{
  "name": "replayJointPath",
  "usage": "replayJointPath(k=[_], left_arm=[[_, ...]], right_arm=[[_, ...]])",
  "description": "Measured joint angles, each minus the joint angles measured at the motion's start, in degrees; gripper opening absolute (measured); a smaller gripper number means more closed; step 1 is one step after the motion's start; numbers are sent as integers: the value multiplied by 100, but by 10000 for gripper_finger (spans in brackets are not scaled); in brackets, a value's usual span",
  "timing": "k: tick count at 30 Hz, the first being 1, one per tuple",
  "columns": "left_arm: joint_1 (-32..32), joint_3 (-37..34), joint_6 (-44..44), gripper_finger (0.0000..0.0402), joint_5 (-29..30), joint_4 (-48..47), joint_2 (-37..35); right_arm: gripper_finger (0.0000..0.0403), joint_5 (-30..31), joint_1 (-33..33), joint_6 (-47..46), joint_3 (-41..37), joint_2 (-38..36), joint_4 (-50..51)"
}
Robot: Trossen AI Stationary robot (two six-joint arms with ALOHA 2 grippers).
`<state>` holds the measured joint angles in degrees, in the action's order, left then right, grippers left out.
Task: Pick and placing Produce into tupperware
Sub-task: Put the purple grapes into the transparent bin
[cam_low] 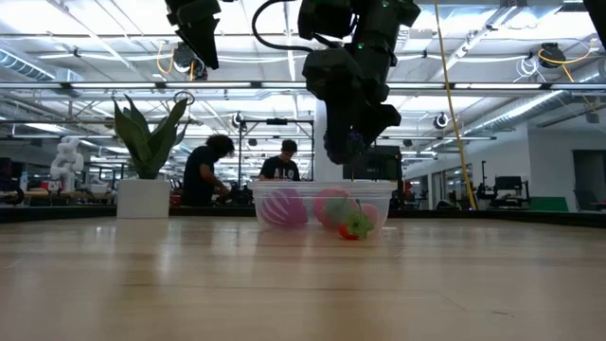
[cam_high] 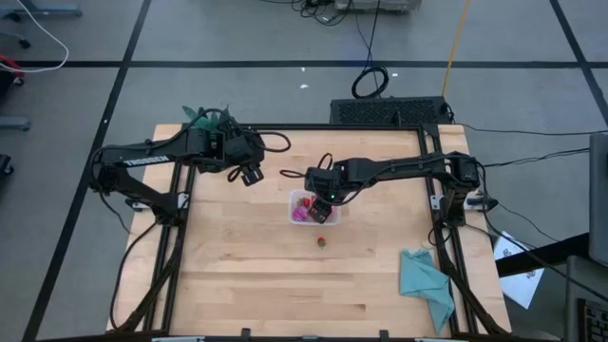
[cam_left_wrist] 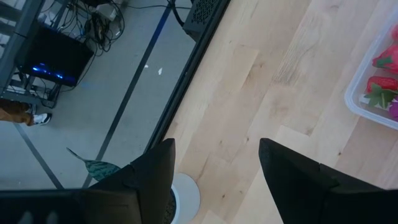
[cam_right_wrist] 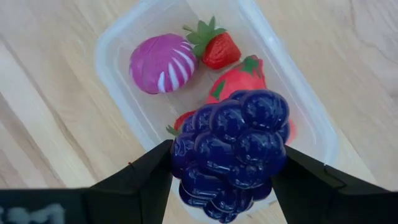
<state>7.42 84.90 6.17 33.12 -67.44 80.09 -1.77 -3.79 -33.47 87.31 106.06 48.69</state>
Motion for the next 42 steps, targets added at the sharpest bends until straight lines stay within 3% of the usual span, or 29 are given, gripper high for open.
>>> replayJointPath(k=[26, 42], left_arm=[[0, 0, 28, 239, 0, 2, 0], [-1, 0, 26, 239, 0, 47, 0]], right_arm=[[229, -147, -22, -383, -5, 0, 1], [229, -296, 89, -549, -581, -4, -232]])
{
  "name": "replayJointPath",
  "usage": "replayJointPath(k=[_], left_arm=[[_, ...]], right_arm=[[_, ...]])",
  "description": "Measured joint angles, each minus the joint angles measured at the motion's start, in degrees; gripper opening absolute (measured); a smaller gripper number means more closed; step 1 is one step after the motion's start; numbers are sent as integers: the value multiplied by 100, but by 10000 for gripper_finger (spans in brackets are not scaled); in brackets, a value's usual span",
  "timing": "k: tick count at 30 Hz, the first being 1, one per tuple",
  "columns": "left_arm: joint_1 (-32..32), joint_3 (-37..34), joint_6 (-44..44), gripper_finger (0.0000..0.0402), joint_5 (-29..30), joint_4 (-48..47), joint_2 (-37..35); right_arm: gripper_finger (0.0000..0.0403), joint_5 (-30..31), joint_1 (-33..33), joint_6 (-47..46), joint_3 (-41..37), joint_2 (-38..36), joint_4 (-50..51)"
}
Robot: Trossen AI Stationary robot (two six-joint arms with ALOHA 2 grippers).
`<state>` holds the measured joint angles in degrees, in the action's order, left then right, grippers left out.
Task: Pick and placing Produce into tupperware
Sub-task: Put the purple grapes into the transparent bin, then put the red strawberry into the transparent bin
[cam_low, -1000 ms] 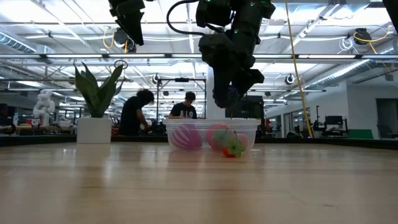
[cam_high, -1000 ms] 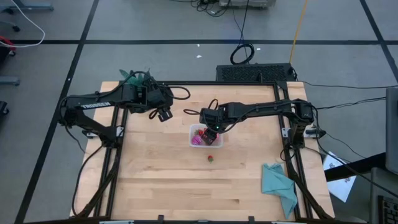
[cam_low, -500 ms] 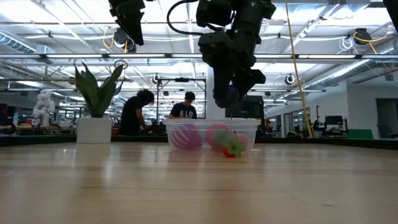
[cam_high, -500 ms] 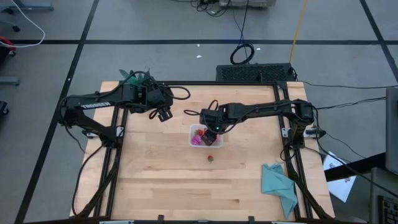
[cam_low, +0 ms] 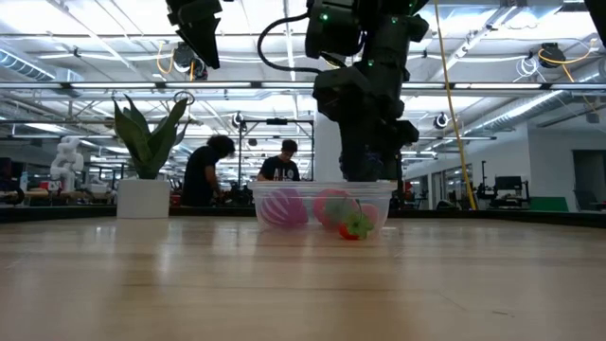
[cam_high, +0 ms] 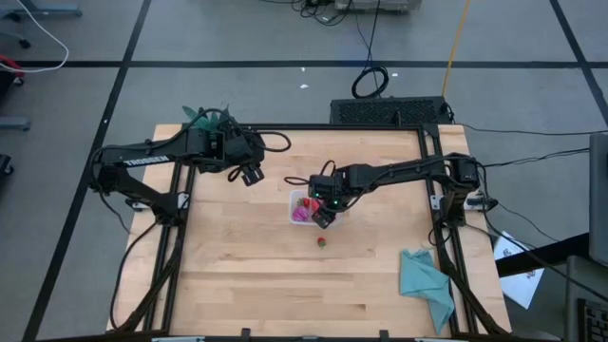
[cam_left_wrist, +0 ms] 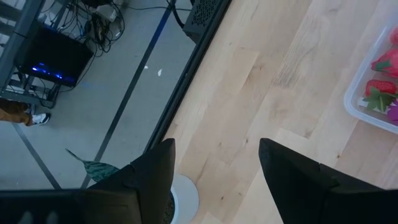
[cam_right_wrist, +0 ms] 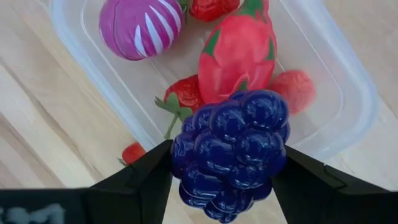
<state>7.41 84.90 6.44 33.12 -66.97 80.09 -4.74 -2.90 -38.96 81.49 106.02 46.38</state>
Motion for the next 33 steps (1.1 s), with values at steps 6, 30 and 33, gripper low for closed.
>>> replayJointPath(k=[6, 30, 33], left_arm=[[1, 0, 0, 239, 0, 5, 0], [1, 0, -4, 239, 0, 5, 0], [1, 0, -4, 239, 0, 5, 0]], right_arm=[[229, 5, 0, 41, 0, 0, -291], [277, 7, 0, 196, 0, 0, -393], [286, 7, 0, 214, 0, 0, -451]])
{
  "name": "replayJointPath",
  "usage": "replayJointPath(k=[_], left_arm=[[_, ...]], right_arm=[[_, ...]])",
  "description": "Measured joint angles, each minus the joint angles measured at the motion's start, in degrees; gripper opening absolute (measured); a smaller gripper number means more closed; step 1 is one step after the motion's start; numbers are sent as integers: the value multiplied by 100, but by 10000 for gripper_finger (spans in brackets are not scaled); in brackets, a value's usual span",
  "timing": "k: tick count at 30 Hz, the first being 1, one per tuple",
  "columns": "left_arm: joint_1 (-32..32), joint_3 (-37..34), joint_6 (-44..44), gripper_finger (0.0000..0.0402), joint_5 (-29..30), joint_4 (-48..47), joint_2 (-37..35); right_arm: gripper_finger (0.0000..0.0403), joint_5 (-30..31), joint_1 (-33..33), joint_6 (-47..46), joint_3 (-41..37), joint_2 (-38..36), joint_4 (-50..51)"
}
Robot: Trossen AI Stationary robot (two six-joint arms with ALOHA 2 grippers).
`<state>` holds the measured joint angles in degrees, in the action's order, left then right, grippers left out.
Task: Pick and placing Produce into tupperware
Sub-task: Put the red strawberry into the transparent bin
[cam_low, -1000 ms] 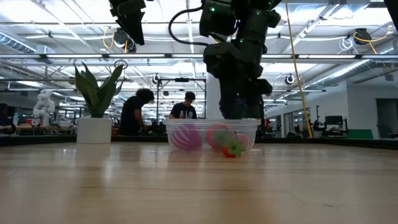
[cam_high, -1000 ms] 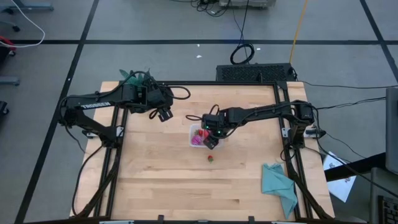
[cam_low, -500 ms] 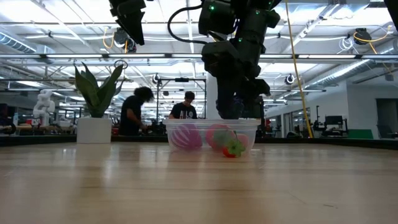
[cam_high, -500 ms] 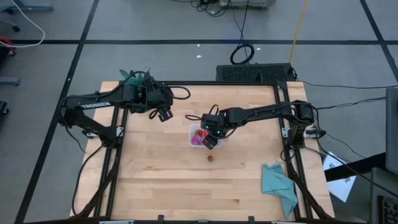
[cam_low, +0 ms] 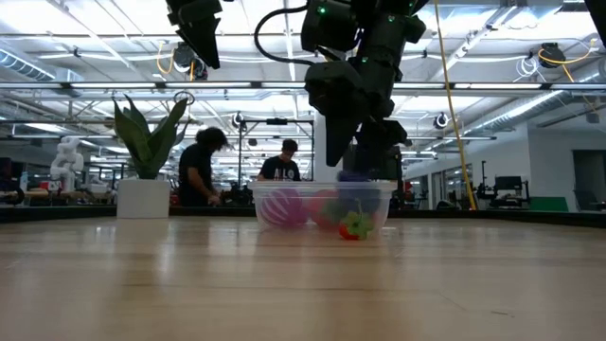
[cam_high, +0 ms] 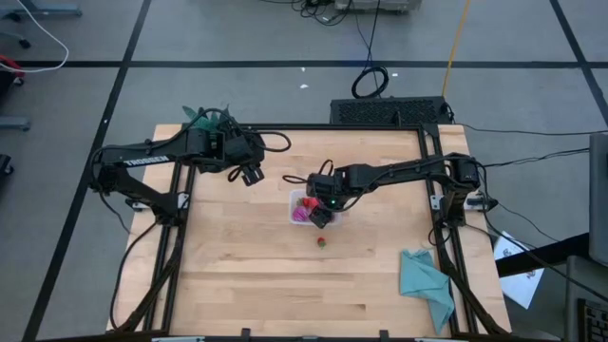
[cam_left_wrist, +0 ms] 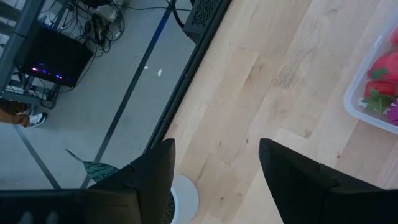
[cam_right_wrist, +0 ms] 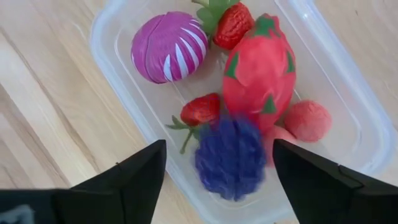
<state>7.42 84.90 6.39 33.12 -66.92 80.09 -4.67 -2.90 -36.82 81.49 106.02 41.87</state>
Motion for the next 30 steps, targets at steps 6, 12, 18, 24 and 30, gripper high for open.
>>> replayJointPath(k=[6, 12, 18, 24, 30], left_arm=[[0, 0, 0, 239, 0, 0, 0], [-2, 0, -26, 239, 0, 2, 0], [-2, 0, -28, 239, 0, -4, 0], [-2, 0, -120, 239, 2, -4, 0], [-4, 0, -185, 239, 1, -19, 0]], right_arm=[[284, -7, 0, 114, 2, 0, -87], [283, -587, -2, 14, 9, -65, -386], [283, -780, 145, -61, 9, -74, -431], [283, -762, 273, -181, 9, -76, -373], [283, -766, 386, -413, 9, -225, -165]])
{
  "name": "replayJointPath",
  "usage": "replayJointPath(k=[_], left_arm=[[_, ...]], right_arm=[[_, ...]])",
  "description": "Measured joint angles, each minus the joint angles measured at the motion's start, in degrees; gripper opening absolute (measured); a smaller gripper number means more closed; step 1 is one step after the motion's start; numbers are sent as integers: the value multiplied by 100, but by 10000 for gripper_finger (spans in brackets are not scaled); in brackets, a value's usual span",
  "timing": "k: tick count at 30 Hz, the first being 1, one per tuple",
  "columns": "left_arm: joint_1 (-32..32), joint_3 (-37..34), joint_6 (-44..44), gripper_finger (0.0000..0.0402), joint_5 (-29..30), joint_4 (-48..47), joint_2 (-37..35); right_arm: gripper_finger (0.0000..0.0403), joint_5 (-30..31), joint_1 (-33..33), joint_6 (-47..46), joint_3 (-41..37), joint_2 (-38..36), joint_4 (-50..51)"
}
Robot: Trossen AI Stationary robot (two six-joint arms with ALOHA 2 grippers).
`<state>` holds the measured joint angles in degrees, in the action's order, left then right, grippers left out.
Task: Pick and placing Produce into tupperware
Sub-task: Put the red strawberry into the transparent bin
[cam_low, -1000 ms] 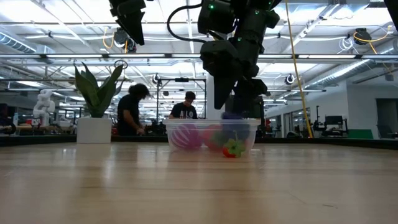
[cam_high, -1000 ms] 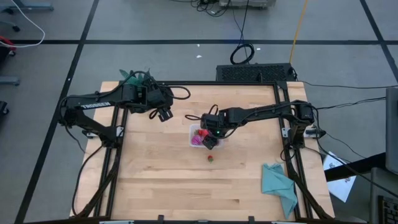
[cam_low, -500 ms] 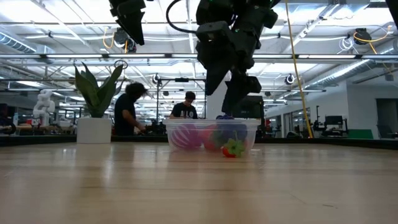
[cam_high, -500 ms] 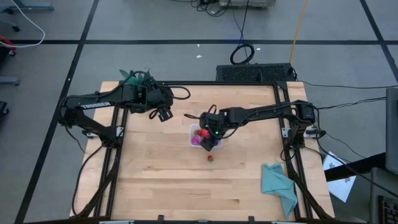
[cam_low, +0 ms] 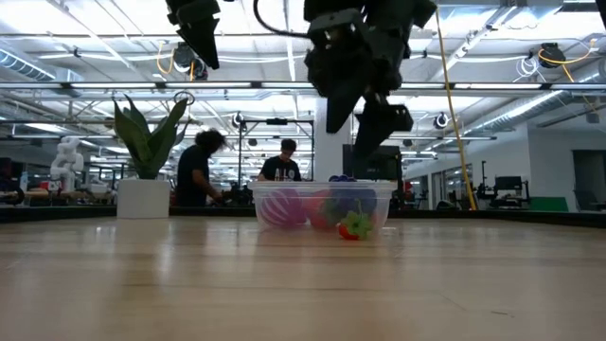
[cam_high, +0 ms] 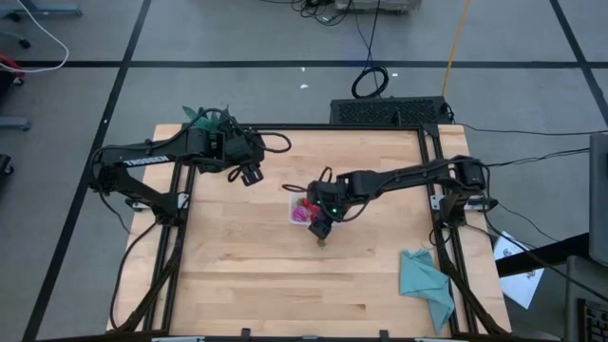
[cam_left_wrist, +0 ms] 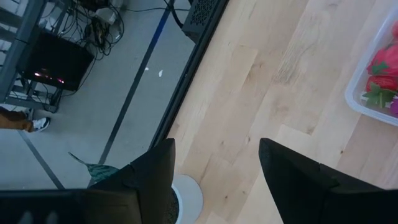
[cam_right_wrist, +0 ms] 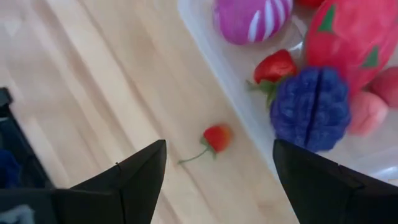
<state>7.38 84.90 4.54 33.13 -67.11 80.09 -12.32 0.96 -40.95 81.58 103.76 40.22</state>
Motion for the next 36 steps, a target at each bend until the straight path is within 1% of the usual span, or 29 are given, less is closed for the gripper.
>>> replayJointPath(k=[5, 9, 12, 15, 17, 20, 23, 25, 28, 31, 34, 36], left_arm=[[-42, 0, 6, 239, -1, -5, 0], [-170, 0, 7, 239, -3, -9, 0], [-304, 0, 11, 239, -5, -9, 0], [-447, 0, 20, 239, -5, -9, 0], [-553, 0, 31, 239, -5, -9, -2], [-708, 0, 43, 239, -5, -10, 0], [-819, 0, 8, 239, 39, -10, 0], [-867, 0, -32, 239, 232, -12, -1], [-879, 0, -157, 239, 612, -6, 0], [-842, 0, -281, 239, 1092, 6, 0], [-770, 0, -336, 239, 1490, 43, 0], [-714, 0, -337, 239, 1620, 90, -1]], right_arm=[[283, 63, 162, -197, 0, -297, -10], [283, 82, 491, -573, 0, -484, 25], [283, 358, 867, -879, 0, -578, 52], [283, 622, 1283, -1383, 0, -577, 208], [283, 838, 1575, -1750, 0, -577, 345], [283, 1463, 1963, -2317, -32, -577, 404], [283, 2156, 2186, -2858, -109, -577, 352], [283, 2429, 2249, -3112, -204, -577, 215], [283, 2605, 2240, -3353, -490, -577, -392], [283, 2463, 2118, -3621, -804, -577, -896], [280, 2141, 1985, -3988, -1039, -575, -904], [276, 2112, 1919, -4086, -1141, -570, -893]])
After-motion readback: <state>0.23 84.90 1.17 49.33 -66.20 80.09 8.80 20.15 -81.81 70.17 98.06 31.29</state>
